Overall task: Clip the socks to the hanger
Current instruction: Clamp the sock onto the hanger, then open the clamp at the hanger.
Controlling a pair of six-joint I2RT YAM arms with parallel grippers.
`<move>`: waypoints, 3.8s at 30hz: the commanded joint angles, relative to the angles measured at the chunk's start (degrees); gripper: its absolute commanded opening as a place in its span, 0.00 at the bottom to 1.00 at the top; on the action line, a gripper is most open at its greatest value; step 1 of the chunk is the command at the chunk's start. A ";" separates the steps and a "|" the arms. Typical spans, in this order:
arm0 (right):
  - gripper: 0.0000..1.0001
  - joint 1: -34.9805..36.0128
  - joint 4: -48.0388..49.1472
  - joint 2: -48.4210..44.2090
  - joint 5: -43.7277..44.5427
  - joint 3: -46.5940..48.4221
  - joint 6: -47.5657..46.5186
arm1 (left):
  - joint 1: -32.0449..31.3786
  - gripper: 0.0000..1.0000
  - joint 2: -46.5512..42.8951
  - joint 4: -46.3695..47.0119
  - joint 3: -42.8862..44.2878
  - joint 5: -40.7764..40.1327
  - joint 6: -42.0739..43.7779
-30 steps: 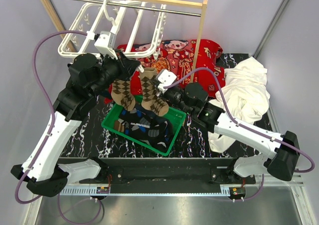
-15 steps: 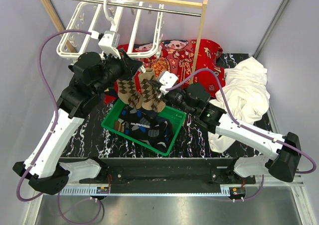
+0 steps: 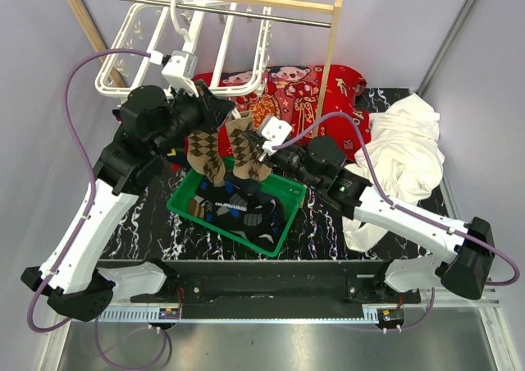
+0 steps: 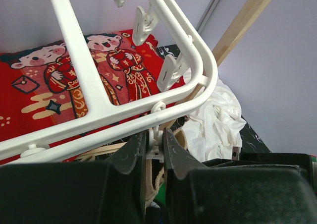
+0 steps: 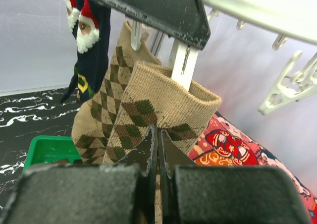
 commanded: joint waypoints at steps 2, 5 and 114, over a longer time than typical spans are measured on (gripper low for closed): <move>0.00 0.41 3.89 0.38 -0.69 3.61 -1.13 | 0.01 0.00 0.19 2.05 0.32 1.61 0.04; 0.00 0.33 4.15 0.47 -0.69 3.78 -1.30 | 0.10 0.00 0.36 1.87 0.14 1.96 0.13; 0.87 -21.64 22.79 16.38 -30.91 10.55 20.31 | 18.21 0.99 -19.94 -12.19 3.93 -3.58 5.23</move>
